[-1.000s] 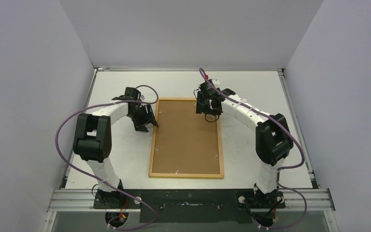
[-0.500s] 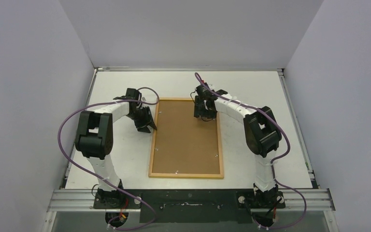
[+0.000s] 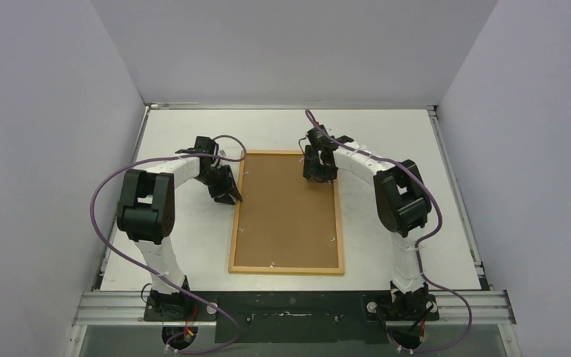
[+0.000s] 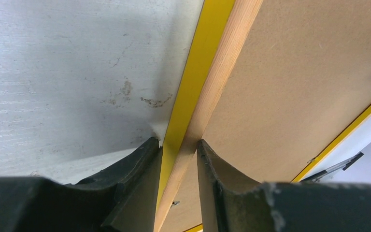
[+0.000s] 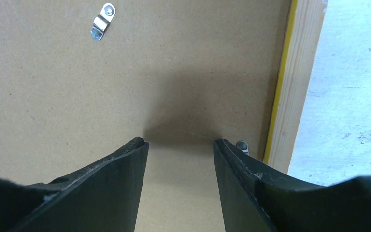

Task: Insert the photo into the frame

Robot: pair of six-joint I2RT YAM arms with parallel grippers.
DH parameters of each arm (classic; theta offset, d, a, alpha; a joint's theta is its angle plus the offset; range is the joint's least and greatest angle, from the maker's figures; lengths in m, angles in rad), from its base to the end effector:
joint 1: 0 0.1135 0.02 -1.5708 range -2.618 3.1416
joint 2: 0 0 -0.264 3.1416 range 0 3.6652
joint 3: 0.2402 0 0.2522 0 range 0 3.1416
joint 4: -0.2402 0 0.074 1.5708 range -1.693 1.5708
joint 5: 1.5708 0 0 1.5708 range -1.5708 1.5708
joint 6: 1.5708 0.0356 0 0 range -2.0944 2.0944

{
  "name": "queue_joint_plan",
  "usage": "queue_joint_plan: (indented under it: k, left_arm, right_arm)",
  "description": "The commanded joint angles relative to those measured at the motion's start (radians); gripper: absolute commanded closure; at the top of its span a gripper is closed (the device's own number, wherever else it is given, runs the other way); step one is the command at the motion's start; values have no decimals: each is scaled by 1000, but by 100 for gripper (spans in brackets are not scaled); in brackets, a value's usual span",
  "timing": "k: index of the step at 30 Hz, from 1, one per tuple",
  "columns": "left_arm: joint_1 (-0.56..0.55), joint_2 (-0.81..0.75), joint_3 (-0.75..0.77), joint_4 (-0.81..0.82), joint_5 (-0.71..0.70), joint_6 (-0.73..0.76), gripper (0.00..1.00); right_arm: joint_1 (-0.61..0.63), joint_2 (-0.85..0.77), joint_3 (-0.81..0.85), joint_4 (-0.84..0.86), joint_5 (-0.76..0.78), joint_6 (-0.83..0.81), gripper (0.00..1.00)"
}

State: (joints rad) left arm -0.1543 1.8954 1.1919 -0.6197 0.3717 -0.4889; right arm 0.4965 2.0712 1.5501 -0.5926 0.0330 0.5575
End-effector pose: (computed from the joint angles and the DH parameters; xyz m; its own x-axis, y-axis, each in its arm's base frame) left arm 0.3499 -0.0675 0.1471 -0.9543 -0.2944 -0.0510 -0.2458 0.8707 -0.4260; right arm 0.3851 0.2073 0.1769 -0.9146 0.1059 -0.3902 0.0243 0.9777 0.2084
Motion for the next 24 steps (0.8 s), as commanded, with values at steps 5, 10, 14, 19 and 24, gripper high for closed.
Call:
queue_joint_plan:
  k: [5,10,14,19,24]
  left_arm:
    - [10,33,-18,-27,-50,24,76]
    - [14,37,-20,-25,-40,24,84]
    - [17,40,-19,-23,-37,25,87]
    - [19,40,-21,-21,-32,24,88]
    - [21,42,-24,-15,-22,20,88]
  right_arm:
    - [-27,2,17,11,36,-10,47]
    - [-28,-1,15,3,55,-8,47]
    - [-30,3,15,-2,61,-8,47]
    - [-30,0,13,-22,71,-8,47]
    - [-33,-7,-7,-38,70,-9,47]
